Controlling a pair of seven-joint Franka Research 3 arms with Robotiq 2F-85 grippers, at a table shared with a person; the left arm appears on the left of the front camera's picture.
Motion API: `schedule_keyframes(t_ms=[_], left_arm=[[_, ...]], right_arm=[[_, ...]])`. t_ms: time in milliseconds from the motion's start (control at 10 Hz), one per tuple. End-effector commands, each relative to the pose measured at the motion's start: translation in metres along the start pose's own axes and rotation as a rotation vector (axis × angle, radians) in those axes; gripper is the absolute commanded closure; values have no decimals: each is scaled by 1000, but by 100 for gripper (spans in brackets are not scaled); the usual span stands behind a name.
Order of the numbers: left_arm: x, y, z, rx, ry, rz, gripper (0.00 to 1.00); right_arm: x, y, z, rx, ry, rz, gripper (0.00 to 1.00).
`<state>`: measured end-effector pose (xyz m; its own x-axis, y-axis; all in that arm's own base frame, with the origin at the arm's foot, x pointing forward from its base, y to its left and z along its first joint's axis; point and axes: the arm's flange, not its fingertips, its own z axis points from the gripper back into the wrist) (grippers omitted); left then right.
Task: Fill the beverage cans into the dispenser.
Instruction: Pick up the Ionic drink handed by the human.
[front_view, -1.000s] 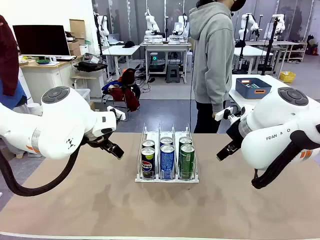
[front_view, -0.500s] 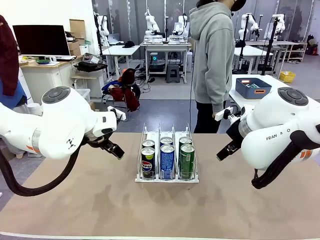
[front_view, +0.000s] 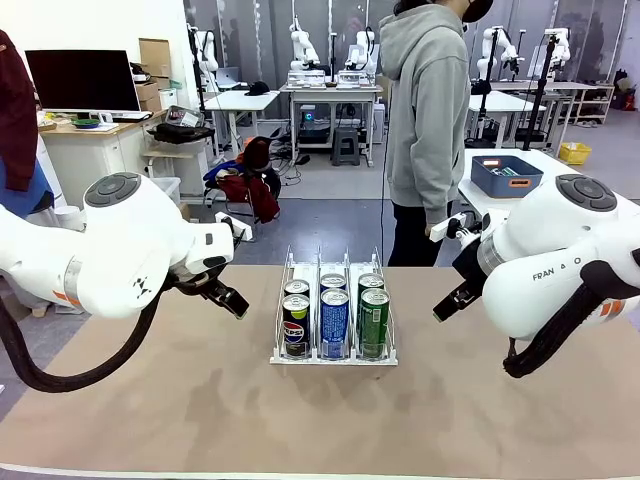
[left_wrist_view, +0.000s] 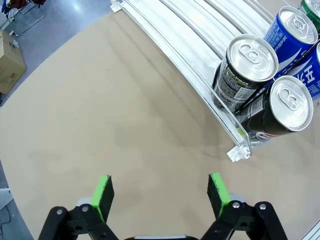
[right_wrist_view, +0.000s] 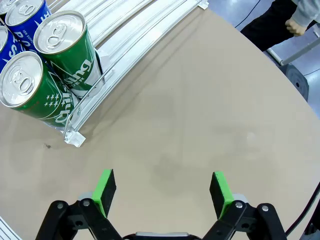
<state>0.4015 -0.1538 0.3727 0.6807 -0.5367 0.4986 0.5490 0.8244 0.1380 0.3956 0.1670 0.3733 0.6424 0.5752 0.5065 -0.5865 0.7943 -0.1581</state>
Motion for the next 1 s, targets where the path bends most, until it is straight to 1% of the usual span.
schedule_keyframes(t_ms=[0, 900], left_arm=[[-1, 2, 0, 1, 0, 5, 0], [-1, 2, 0, 1, 0, 5, 0]], right_arm=[[0, 0, 0, 0, 0, -1, 0], [0, 0, 0, 0, 0, -1, 0]])
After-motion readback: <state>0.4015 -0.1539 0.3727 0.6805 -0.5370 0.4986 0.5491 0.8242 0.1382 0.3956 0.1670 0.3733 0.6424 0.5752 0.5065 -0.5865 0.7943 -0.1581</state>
